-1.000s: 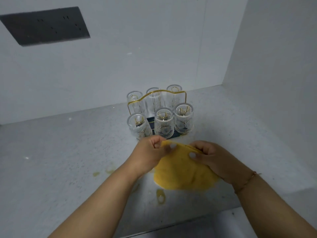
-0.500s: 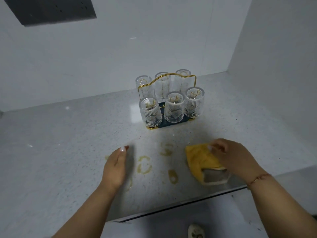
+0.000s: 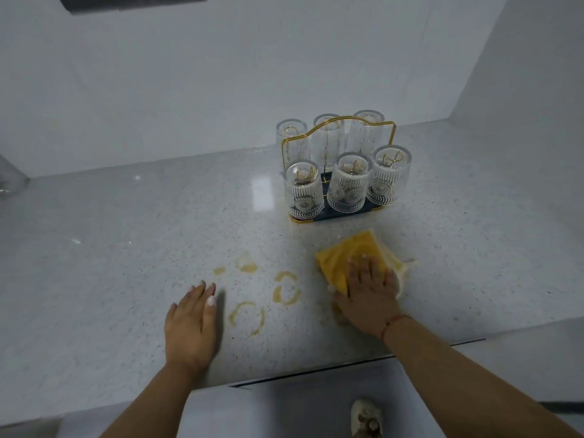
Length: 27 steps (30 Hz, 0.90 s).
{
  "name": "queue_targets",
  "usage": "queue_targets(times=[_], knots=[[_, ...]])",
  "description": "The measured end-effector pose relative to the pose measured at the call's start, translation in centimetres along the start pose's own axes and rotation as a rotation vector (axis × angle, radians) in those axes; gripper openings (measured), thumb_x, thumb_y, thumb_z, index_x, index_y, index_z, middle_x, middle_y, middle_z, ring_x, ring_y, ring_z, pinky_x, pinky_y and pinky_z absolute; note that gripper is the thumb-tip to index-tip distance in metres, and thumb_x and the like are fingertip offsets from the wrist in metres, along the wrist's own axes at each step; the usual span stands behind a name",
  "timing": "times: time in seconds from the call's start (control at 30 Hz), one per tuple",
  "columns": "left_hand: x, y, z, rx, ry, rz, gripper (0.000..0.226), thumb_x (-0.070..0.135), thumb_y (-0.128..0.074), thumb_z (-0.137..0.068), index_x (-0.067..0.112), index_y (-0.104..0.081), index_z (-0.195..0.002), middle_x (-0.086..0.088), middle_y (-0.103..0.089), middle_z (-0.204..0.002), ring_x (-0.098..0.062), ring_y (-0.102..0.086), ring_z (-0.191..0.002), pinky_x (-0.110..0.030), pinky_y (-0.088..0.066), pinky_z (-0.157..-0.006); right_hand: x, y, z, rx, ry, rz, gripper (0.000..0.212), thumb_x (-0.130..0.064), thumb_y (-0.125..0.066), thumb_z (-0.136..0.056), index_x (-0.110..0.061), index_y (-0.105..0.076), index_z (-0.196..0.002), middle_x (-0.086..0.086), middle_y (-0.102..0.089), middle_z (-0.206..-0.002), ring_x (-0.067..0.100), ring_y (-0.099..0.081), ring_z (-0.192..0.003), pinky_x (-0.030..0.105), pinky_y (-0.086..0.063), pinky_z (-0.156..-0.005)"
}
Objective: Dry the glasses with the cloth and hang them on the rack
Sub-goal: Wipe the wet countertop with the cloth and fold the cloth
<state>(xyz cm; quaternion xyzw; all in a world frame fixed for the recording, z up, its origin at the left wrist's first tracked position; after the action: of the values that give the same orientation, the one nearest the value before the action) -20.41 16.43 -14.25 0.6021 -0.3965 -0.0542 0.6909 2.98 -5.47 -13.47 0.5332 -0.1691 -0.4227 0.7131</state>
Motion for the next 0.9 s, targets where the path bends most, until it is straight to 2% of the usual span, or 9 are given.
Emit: queue_targets(times=[0.07, 0.13, 0.27, 0.33, 0.5, 0.67, 0.77, 0.83, 0.9], knots=[[-0.5, 0.1, -0.1, 0.005, -0.028, 0.010, 0.075, 0.056, -0.007, -0.096, 0.017, -0.054, -0.140, -0.005, -0.049, -0.148, -0.023, -0.039, -0.141, -0.050, -0.025, -0.118, -2.7, -0.6, -0.7, -0.053, 0.119, 0.025, 0.080, -0.065, -0.011, -0.090, -0.016, 0.010, -0.149, 0.012, 0.021, -0.157, 0.030, 0.023, -0.143, 0.052, 0.015, -0.114], [-0.9, 0.3, -0.2, 0.013, -0.044, 0.043, 0.073, 0.054, -0.009, -0.097, 0.016, -0.058, -0.137, -0.006, -0.052, -0.145, -0.024, -0.044, -0.138, -0.050, -0.029, -0.116, -4.7, -0.7, -1.1, -0.109, 0.216, 0.073, 0.080, -0.064, -0.018, -0.091, -0.017, 0.006, -0.150, 0.010, 0.018, -0.158, 0.029, 0.020, -0.144, 0.051, 0.013, -0.115], [-1.9, 0.9, -0.8, 0.027, -0.084, 0.084, 0.067, 0.048, -0.017, -0.099, 0.011, -0.064, -0.129, -0.007, -0.060, -0.136, -0.026, -0.054, -0.130, -0.045, -0.036, -0.112, -5.9, 2.2, -0.8, 0.093, 0.126, 0.096, 0.081, -0.070, -0.022, -0.084, -0.011, -0.038, -0.136, 0.015, -0.040, -0.143, 0.032, -0.033, -0.132, 0.047, -0.025, -0.110], [-2.4, 1.0, -1.0, 0.038, -0.093, 0.066, 0.064, 0.045, -0.020, -0.100, 0.010, -0.066, -0.127, -0.007, -0.062, -0.134, -0.026, -0.056, -0.127, -0.046, -0.039, -0.110, -7.0, 2.6, -0.4, 0.164, 0.017, 0.112, 0.080, -0.070, -0.018, -0.084, -0.010, -0.039, -0.133, 0.019, -0.045, -0.136, 0.036, -0.040, -0.124, 0.048, -0.032, -0.105], [-2.5, 0.7, -0.9, 0.076, -0.094, 0.056, 0.070, 0.053, -0.018, -0.100, 0.010, -0.067, -0.126, -0.008, -0.064, -0.131, -0.024, -0.058, -0.125, -0.042, -0.038, -0.111, -9.9, 0.3, -2.5, -0.085, 0.022, -0.011, 0.087, -0.071, -0.019, -0.087, -0.012, -0.009, -0.150, 0.022, 0.002, -0.157, 0.040, 0.006, -0.144, 0.055, 0.003, -0.115], [-2.6, 1.5, -1.0, 0.115, -0.050, 0.188, 0.066, 0.049, -0.023, -0.097, 0.008, -0.064, -0.129, -0.010, -0.063, -0.133, -0.019, -0.054, -0.124, -0.032, -0.032, -0.109, -13.7, 0.0, -5.4, -0.113, 0.330, 0.006, 0.073, -0.065, -0.022, -0.090, -0.019, -0.022, -0.147, 0.010, 0.000, -0.160, 0.028, 0.009, -0.146, 0.052, 0.010, -0.114], [-2.7, 1.5, -0.9, 0.117, -0.038, 0.227, 0.065, 0.048, -0.024, -0.096, 0.008, -0.063, -0.130, -0.009, -0.062, -0.133, -0.016, -0.052, -0.123, -0.032, -0.032, -0.108, -16.1, 0.3, -5.6, -0.194, 0.474, -0.043, 0.057, -0.055, -0.032, -0.093, -0.018, -0.042, -0.136, 0.007, -0.015, -0.158, 0.026, -0.005, -0.146, 0.050, -0.001, -0.117], [-2.7, 1.5, -0.9, 0.121, -0.026, 0.238, 0.065, 0.049, -0.024, -0.096, 0.009, -0.062, -0.131, -0.009, -0.062, -0.134, -0.021, -0.053, -0.125, -0.033, -0.033, -0.108, -17.0, 1.6, -6.1, -0.222, 0.457, -0.125, 0.046, -0.046, -0.041, -0.094, -0.013, -0.055, -0.122, 0.011, -0.040, -0.144, 0.030, -0.031, -0.136, 0.044, -0.023, -0.112], [-2.9, 1.5, -0.9, 0.128, -0.024, 0.247, 0.065, 0.049, -0.024, -0.096, 0.009, -0.062, -0.131, -0.010, -0.062, -0.134, -0.022, -0.054, -0.125, -0.034, -0.035, -0.108, -17.4, 2.9, -6.6, -0.100, 0.373, -0.118, 0.046, -0.048, -0.041, -0.092, -0.011, -0.056, -0.116, 0.012, -0.052, -0.130, 0.030, -0.046, -0.122, 0.041, -0.033, -0.101]])
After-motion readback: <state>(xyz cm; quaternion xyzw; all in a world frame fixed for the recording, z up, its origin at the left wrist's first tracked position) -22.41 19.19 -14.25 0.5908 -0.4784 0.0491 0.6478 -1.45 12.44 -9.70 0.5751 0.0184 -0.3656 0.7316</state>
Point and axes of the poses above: each hand's wrist, its own z-axis away from the middle knuckle, its own y-axis out of the back of the hand, x = y × z, the point moved 4 cm from there along -z, towards the middle knuckle
